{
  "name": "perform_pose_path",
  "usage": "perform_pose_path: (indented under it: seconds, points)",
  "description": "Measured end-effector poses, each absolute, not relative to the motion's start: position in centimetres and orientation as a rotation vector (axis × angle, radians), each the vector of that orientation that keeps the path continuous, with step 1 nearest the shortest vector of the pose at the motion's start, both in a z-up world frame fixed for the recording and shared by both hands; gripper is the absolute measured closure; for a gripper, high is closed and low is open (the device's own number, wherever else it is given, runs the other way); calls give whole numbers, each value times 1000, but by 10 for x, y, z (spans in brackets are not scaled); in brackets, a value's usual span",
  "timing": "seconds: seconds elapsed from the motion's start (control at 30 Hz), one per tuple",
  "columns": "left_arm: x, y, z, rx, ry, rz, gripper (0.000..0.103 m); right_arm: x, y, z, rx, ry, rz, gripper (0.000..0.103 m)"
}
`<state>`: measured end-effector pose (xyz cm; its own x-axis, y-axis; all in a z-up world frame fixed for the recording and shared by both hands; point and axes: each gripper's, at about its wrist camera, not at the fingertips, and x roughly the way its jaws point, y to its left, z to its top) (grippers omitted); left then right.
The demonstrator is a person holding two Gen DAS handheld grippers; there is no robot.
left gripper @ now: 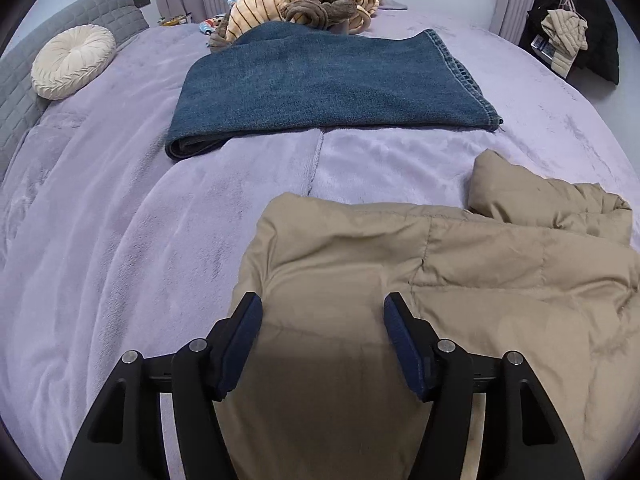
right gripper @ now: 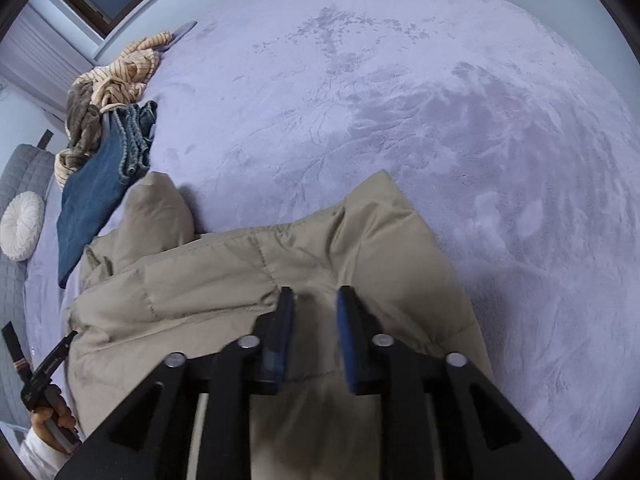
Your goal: Fold large clothes
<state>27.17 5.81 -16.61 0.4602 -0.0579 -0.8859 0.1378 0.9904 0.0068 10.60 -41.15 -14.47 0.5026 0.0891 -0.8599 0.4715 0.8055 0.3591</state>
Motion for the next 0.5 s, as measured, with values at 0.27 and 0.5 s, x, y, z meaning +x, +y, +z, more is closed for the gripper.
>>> perform_pose_path:
  seconds: [0.27,0.5]
  points:
    - [203,68,-155,48,1171,-124,18,30,-373,-127,719,1037,-212,38]
    - [149,71,-151,-7,1219,-137,18,-28,-345,-132,796,1065,-218,28]
